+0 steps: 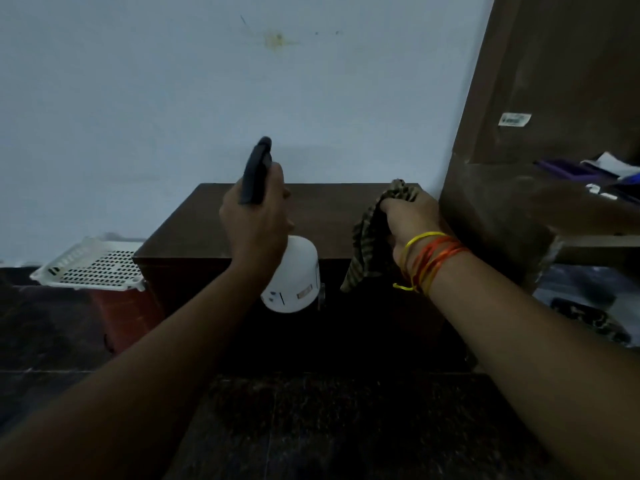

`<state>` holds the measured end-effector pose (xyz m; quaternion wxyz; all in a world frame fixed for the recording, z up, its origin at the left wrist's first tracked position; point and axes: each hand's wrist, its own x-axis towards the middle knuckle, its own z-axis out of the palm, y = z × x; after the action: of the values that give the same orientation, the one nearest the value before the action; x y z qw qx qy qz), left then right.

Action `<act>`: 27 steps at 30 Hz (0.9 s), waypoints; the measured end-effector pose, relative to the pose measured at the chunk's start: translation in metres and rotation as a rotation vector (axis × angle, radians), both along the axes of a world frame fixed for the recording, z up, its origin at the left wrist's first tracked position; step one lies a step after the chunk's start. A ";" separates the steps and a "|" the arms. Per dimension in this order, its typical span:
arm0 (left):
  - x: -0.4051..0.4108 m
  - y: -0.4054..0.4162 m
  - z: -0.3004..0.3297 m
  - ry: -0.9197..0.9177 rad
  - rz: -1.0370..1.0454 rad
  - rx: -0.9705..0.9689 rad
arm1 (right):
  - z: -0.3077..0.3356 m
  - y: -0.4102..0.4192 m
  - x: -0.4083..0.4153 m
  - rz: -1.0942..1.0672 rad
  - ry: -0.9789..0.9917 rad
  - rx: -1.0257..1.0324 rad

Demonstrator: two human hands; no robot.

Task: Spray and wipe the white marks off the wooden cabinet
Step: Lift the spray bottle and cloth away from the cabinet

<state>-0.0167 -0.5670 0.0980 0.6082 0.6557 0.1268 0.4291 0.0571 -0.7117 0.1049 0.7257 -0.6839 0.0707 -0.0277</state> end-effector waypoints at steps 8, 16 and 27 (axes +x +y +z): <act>0.079 0.050 0.016 0.012 -0.005 0.114 | 0.007 0.048 0.080 0.064 -0.096 -0.133; 0.125 0.106 0.026 0.155 0.043 0.211 | 0.004 0.091 0.133 0.128 -0.020 -0.123; 0.101 0.194 0.129 0.384 0.112 -0.021 | 0.093 0.179 0.117 0.262 0.192 -0.159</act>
<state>0.0840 -0.3725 0.2275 0.5550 0.7110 0.2812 0.3276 0.1743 -0.5323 0.1983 0.6565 -0.7420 0.0476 0.1268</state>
